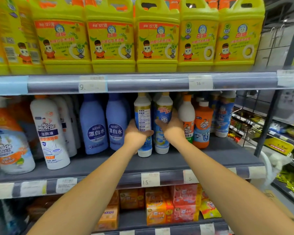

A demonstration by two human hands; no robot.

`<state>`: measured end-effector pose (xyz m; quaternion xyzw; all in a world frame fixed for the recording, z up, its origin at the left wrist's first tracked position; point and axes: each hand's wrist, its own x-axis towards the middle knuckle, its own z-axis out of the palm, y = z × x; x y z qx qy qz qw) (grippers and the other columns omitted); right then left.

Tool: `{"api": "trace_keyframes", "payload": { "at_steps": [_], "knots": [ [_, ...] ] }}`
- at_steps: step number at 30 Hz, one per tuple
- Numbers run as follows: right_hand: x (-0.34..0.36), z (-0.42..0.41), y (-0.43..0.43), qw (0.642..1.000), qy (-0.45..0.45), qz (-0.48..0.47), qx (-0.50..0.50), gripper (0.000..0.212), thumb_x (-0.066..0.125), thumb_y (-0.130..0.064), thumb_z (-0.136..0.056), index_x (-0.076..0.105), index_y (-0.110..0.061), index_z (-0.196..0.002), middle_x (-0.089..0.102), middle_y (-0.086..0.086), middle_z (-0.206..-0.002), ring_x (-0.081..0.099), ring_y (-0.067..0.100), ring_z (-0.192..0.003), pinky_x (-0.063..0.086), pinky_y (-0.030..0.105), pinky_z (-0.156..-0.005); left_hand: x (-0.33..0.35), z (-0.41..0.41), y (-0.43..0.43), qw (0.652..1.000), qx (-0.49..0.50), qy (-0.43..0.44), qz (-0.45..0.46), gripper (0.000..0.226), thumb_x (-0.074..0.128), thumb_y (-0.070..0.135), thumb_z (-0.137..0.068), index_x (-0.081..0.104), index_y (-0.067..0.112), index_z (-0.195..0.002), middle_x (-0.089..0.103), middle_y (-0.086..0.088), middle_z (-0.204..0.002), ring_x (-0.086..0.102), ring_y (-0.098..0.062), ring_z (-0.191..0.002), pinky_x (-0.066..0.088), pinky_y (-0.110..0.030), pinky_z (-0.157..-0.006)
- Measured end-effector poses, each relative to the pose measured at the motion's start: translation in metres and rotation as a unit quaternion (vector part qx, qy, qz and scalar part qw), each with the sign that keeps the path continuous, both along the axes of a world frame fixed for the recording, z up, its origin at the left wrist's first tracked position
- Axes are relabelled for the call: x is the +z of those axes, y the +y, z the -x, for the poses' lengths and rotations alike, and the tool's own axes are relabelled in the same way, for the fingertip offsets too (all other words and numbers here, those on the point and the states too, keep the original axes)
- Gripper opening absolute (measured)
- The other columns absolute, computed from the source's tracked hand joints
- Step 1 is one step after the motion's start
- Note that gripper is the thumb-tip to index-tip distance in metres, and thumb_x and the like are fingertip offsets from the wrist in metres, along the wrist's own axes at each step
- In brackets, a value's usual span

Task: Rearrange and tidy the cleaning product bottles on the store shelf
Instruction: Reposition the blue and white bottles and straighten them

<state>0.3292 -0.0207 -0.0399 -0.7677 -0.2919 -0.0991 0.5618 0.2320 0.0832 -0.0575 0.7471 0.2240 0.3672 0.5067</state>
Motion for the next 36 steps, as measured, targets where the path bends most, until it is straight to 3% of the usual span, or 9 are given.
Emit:
{"api": "trace_keyframes", "payload": {
  "at_steps": [5, 11, 17, 24, 30, 33, 36],
  "knots": [
    [-0.010, 0.003, -0.001, 1.000, -0.003, -0.007, 0.015, 0.061, 0.077, -0.025, -0.079, 0.046, -0.008, -0.128, 0.061, 0.011, -0.124, 0.059, 0.027, -0.110, 0.042, 0.025, -0.081, -0.001, -0.009, 0.005, 0.999, -0.003, 0.030, -0.021, 0.067, 0.084, 0.012, -0.069, 0.048, 0.010, -0.125, 0.063, -0.012, -0.127, 0.061, -0.031, -0.115, 0.051, -0.049, -0.096],
    [-0.048, 0.009, -0.013, 0.996, -0.025, 0.088, 0.005, 0.058, 0.078, -0.016, -0.078, 0.048, 0.005, -0.122, 0.064, 0.021, -0.115, 0.061, 0.036, -0.107, 0.046, 0.029, -0.083, -0.018, -0.007, 0.008, 0.995, -0.029, 0.090, -0.024, 0.075, 0.086, 0.006, -0.062, 0.045, 0.010, -0.124, 0.062, -0.012, -0.123, 0.060, -0.029, -0.114, 0.052, -0.047, -0.095],
    [-0.059, 0.008, -0.019, 0.989, -0.021, 0.145, 0.022, 0.060, 0.077, -0.019, -0.078, 0.047, 0.007, -0.122, 0.064, 0.022, -0.116, 0.061, 0.037, -0.107, 0.049, 0.034, -0.083, -0.050, -0.002, 0.009, 0.994, -0.022, 0.101, -0.026, 0.064, 0.085, 0.009, -0.065, 0.048, 0.006, -0.118, 0.065, -0.009, -0.115, 0.063, -0.024, -0.106, 0.053, -0.030, -0.084],
    [-0.061, 0.009, -0.018, 0.988, -0.019, 0.152, 0.029, 0.058, 0.076, -0.015, -0.080, 0.045, 0.008, -0.123, 0.062, 0.022, -0.117, 0.060, 0.035, -0.107, 0.041, 0.021, -0.076, -0.047, -0.005, 0.011, 0.990, -0.062, 0.122, -0.027, 0.064, 0.080, 0.008, -0.071, 0.046, 0.009, -0.126, 0.064, -0.008, -0.121, 0.062, -0.024, -0.110, 0.053, -0.042, -0.095],
    [-0.058, 0.013, -0.017, 0.982, -0.038, 0.184, 0.032, 0.054, 0.070, -0.015, -0.085, 0.042, 0.007, -0.125, 0.055, 0.025, -0.122, 0.058, 0.039, -0.108, 0.045, 0.032, -0.081, -0.043, -0.007, 0.013, 0.985, -0.101, 0.138, -0.036, 0.063, 0.078, 0.008, -0.073, 0.049, 0.011, -0.129, 0.066, -0.007, -0.120, 0.063, -0.023, -0.110, 0.053, -0.042, -0.096],
    [-0.058, 0.014, -0.018, 0.984, -0.015, 0.176, 0.036, 0.054, 0.070, -0.016, -0.084, 0.042, 0.007, -0.125, 0.057, 0.023, -0.121, 0.059, 0.038, -0.107, 0.046, 0.032, -0.081, -0.045, -0.005, 0.008, 0.988, -0.080, 0.127, -0.033, 0.064, 0.078, 0.009, -0.072, 0.047, 0.008, -0.128, 0.065, -0.009, -0.120, 0.062, -0.026, -0.112, 0.053, -0.041, -0.095],
    [-0.062, 0.011, -0.020, 0.986, 0.011, 0.163, 0.037, 0.056, 0.074, -0.015, -0.080, 0.043, 0.006, -0.121, 0.062, 0.021, -0.113, 0.061, 0.036, -0.102, 0.044, 0.026, -0.070, -0.046, -0.002, -0.004, 0.994, 0.004, 0.093, -0.059, 0.071, 0.087, 0.018, -0.066, 0.048, 0.002, -0.122, 0.066, -0.012, -0.118, 0.063, -0.027, -0.109, 0.053, -0.031, -0.086]
  ]
}}
